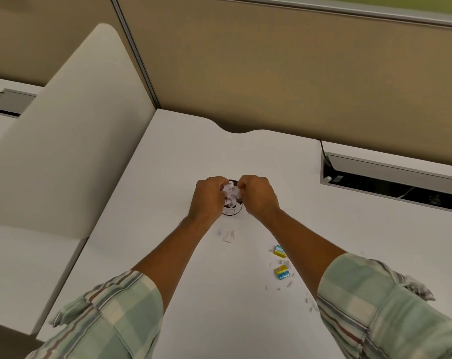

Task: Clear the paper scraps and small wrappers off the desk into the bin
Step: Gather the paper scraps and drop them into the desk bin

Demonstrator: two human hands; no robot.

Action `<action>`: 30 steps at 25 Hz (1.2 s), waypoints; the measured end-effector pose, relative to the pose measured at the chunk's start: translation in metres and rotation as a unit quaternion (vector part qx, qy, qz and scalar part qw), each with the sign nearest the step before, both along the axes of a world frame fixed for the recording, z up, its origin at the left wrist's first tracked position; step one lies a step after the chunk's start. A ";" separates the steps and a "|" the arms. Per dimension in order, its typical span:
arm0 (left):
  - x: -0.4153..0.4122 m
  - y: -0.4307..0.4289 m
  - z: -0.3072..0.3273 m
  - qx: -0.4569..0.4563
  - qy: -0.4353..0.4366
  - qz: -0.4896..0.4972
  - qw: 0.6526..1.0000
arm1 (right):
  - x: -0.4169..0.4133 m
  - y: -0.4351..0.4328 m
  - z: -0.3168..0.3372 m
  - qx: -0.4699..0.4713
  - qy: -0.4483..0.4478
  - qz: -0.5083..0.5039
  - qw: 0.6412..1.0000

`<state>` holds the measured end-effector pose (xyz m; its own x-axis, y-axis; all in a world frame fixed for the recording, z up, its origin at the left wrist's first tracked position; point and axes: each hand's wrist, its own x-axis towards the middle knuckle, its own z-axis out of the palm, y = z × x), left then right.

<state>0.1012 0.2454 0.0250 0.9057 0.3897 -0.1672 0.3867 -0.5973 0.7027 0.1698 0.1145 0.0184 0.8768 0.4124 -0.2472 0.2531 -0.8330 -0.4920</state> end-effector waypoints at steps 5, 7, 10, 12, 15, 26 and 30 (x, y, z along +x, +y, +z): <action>0.000 0.001 -0.010 0.046 0.030 -0.013 0.998 | -0.023 -0.017 -0.014 -0.022 -0.137 0.103 0.985; -0.004 0.004 -0.009 0.047 0.019 -0.012 0.999 | -0.037 -0.021 -0.021 -0.014 -0.181 0.155 0.971; -0.014 0.014 -0.011 0.030 -0.007 0.023 0.999 | -0.046 -0.022 -0.031 -0.048 -0.199 0.213 0.955; -0.022 0.024 -0.017 0.021 -0.013 0.042 0.999 | -0.046 -0.019 -0.034 -0.114 -0.166 0.252 0.947; -0.034 0.032 -0.032 0.052 -0.013 0.060 0.997 | -0.041 -0.011 -0.034 -0.179 -0.121 0.275 0.937; -0.064 0.027 -0.087 0.026 0.132 0.034 0.990 | -0.024 0.004 -0.030 -0.179 -0.096 0.272 0.941; -0.064 0.018 -0.092 0.006 0.155 0.017 0.988 | -0.027 -0.009 -0.018 -0.041 -0.118 0.183 0.975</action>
